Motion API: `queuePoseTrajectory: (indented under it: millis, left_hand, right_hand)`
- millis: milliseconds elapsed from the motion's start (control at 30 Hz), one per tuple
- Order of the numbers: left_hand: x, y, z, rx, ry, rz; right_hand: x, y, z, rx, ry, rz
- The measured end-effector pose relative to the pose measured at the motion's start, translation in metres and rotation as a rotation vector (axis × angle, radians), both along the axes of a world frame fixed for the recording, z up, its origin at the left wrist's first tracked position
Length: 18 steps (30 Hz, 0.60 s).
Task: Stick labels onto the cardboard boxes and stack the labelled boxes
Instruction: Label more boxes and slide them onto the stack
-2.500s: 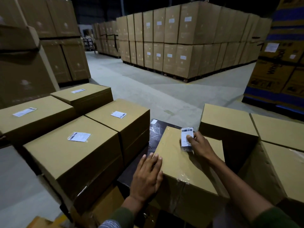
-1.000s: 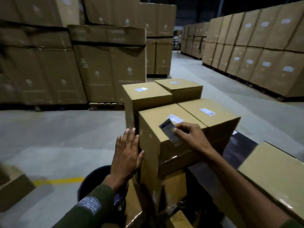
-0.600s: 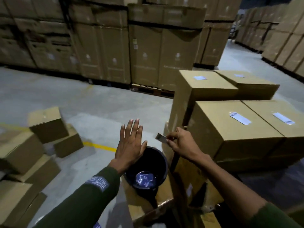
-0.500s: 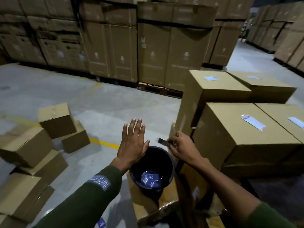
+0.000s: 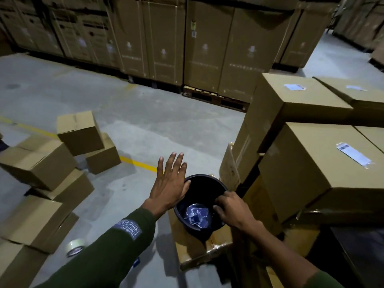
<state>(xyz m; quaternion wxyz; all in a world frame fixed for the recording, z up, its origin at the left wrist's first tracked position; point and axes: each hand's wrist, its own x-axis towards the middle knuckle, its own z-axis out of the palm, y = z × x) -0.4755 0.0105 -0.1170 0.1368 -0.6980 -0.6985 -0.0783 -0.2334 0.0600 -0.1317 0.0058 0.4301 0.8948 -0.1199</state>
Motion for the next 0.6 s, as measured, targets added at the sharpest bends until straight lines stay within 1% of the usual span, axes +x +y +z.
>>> queuePoseTrajectory:
  millis: [100,267,500,600]
  left_hand:
    - [0.010,0.008,-0.006,-0.009,0.000,-0.031]
    - [0.034,0.020,-0.010,0.006,-0.005,-0.104]
    - [0.063,0.024,-0.002,0.024,-0.006,-0.181]
    - [0.079,0.022,0.008,0.059,-0.016,-0.212]
  right_hand:
    - [0.014,0.003,0.007,0.039,0.050,-0.056]
    - [0.030,0.003,0.020,0.169,0.117,-0.122]
    - [0.050,-0.007,0.038,0.265,0.144,-0.184]
    - [0.063,-0.016,0.049,0.312,0.194,-0.199]
